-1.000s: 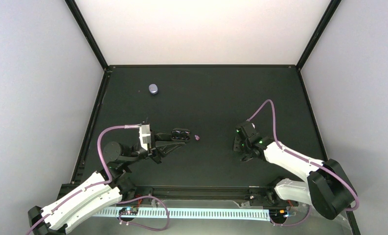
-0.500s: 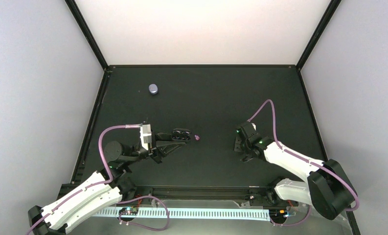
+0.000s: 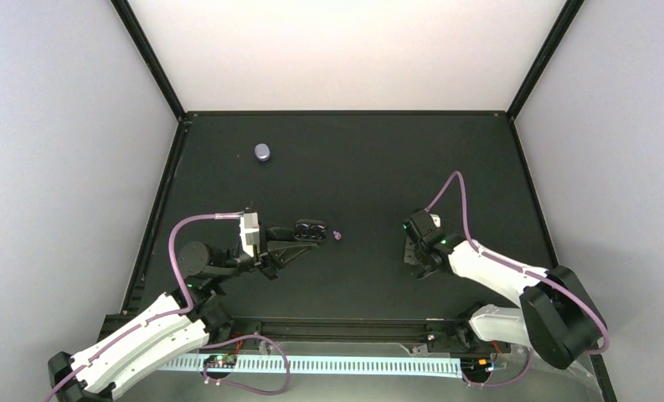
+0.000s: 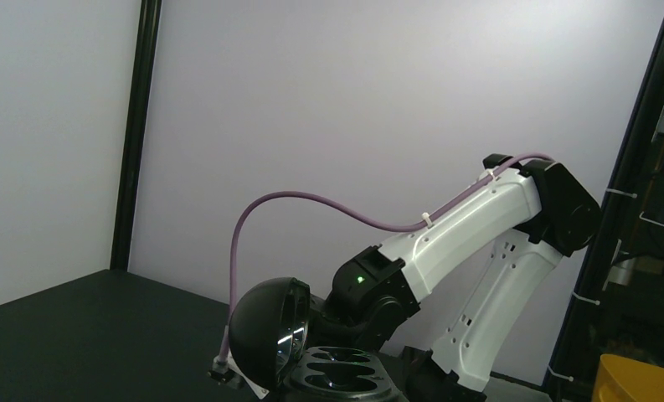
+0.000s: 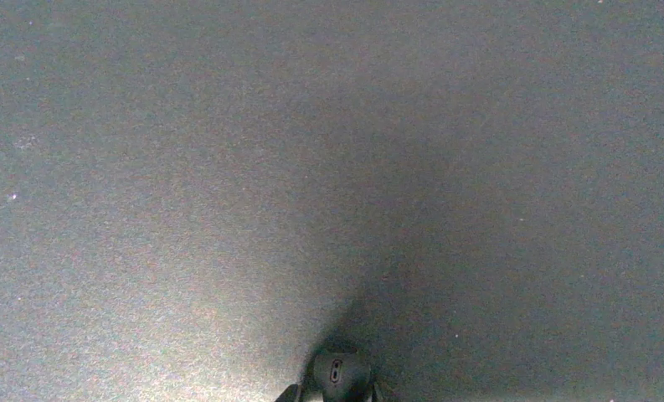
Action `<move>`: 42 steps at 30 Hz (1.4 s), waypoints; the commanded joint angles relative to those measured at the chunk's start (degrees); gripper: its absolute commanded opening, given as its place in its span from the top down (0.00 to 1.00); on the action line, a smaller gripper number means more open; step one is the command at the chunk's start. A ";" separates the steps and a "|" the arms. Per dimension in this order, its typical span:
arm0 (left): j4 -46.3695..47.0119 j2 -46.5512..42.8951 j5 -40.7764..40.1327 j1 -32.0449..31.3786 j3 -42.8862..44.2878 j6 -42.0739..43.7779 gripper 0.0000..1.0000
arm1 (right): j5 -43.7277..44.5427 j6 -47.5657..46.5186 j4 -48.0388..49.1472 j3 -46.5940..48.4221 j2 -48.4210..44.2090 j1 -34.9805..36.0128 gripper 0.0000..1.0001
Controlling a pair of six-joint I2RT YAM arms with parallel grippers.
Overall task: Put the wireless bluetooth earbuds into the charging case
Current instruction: Pick up the earbud from the center of the board.
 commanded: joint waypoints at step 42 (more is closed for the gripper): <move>0.06 0.59 1.07 0.29 1.58 0.68 0.98 | 2.33 -1.81 -3.46 1.56 -9.03 0.19 0.99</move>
